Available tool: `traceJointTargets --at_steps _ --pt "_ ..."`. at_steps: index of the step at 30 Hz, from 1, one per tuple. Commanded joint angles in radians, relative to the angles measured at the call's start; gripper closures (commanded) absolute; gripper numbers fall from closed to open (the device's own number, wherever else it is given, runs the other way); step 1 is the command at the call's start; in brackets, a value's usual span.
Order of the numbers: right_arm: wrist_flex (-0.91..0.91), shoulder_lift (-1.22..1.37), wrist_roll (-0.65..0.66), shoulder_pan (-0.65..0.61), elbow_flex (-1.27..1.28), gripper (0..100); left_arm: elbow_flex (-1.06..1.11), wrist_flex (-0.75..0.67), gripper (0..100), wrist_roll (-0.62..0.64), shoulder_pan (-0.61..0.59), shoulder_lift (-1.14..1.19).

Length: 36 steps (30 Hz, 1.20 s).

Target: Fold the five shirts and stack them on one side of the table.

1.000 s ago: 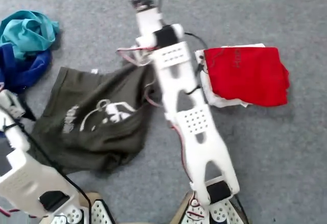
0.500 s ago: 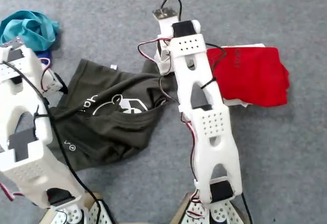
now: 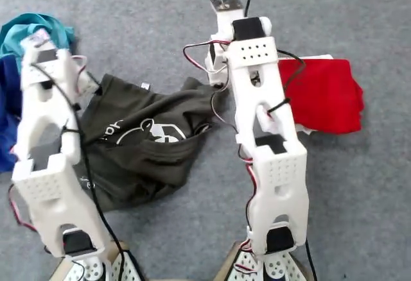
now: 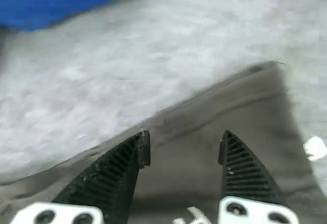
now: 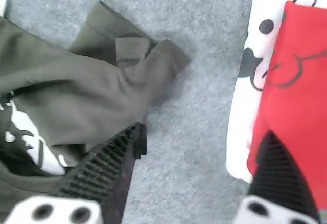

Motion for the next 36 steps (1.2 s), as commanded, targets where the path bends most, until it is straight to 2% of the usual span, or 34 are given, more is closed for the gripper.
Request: traceJointTargets --at_steps 1,5,7,10,14,16,18,21,22,24,28,36 --pt "0.009 -0.101 -0.057 -0.054 0.047 77.8 -0.117 -0.006 77 0.014 0.068 0.052" --pt "0.002 -0.143 -0.094 -0.166 0.193 92.9 -0.137 -0.006 79 0.014 0.076 0.144" --pt "-0.023 -0.139 -0.127 -0.224 0.248 94.5 -0.137 -0.006 84 0.011 0.056 0.181" --pt "-0.083 -0.105 -0.178 -0.272 0.315 89.0 -0.148 0.009 87 0.009 0.016 0.216" --pt "-0.104 -0.028 -0.204 -0.301 0.355 72.6 -0.148 0.012 88 0.009 -0.015 0.241" --pt "-0.106 0.024 -0.204 -0.308 0.355 70.4 -0.148 0.012 88 0.009 -0.018 0.241" --pt "-0.098 0.067 -0.204 -0.310 0.351 76.6 -0.147 0.014 88 0.012 -0.019 0.235" --pt "-0.057 0.094 -0.193 -0.301 0.357 95.7 -0.147 0.015 94 0.008 -0.035 0.235" --pt "-0.037 0.094 -0.170 -0.295 0.358 98.8 -0.147 0.023 97 0.005 -0.045 0.235" --pt "0.009 0.079 -0.157 -0.281 0.357 95.9 -0.148 0.052 97 -0.003 -0.065 0.235" --pt "0.009 -0.019 -0.121 -0.241 0.430 97.6 -0.148 0.103 97 -0.029 -0.105 0.235" --pt "0.005 -0.337 0.063 -0.206 0.894 97.7 -0.148 0.163 97 -0.109 -0.199 0.233"
